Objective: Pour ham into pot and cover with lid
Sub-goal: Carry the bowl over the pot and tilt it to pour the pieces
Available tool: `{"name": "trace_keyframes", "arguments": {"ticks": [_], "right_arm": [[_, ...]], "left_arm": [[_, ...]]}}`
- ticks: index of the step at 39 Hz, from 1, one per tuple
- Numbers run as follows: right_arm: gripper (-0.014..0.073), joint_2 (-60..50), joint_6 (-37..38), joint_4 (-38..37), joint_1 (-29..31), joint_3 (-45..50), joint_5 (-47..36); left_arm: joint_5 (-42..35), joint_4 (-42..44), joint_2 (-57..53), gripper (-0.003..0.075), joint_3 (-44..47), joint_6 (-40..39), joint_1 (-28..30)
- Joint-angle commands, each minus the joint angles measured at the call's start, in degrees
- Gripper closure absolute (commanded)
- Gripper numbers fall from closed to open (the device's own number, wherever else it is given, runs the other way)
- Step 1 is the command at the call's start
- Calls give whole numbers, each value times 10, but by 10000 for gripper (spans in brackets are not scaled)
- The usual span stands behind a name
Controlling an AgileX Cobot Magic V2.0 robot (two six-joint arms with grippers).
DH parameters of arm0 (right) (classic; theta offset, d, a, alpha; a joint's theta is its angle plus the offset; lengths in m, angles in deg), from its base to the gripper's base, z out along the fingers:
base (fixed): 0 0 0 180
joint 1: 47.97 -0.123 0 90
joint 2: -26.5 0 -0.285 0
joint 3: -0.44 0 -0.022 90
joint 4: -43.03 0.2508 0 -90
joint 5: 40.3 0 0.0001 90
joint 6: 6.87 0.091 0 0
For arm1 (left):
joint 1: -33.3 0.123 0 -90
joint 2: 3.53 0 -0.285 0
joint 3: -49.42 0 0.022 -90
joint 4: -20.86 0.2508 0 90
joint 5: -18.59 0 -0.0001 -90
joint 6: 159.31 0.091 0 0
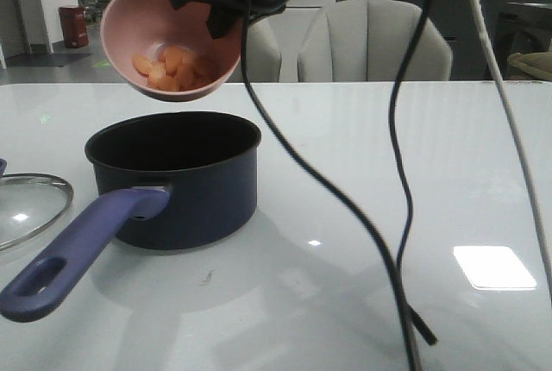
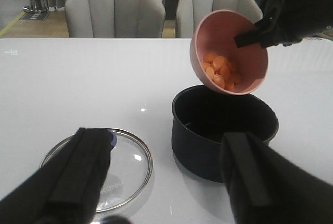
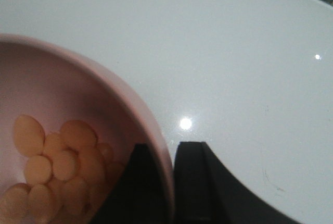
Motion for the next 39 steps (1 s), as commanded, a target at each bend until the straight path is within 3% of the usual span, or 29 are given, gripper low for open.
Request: {"name": "trace_keyframes", "arguments": {"ticks": [1, 9, 14, 19, 28, 39], "right_arm": [[448, -39, 6, -14, 1, 36, -162], [448, -39, -2, -16, 1, 145, -423], [448, -38, -40, -16, 1, 213, -628], [448, -36, -91, -16, 1, 251, -758], [448, -36, -197, -16, 1, 270, -858], [448, -35, -312, -16, 1, 267, -862]], "left_arm": [[-45, -6, 5, 222, -15, 0, -6], [-45, -6, 5, 222, -15, 0, -6], [-45, -6, 5, 222, -15, 0, -6], [-45, -6, 5, 222, -15, 0, -6], [-45, -6, 5, 222, -15, 0, -6], [-45, -6, 5, 222, -15, 0, -6]]}}
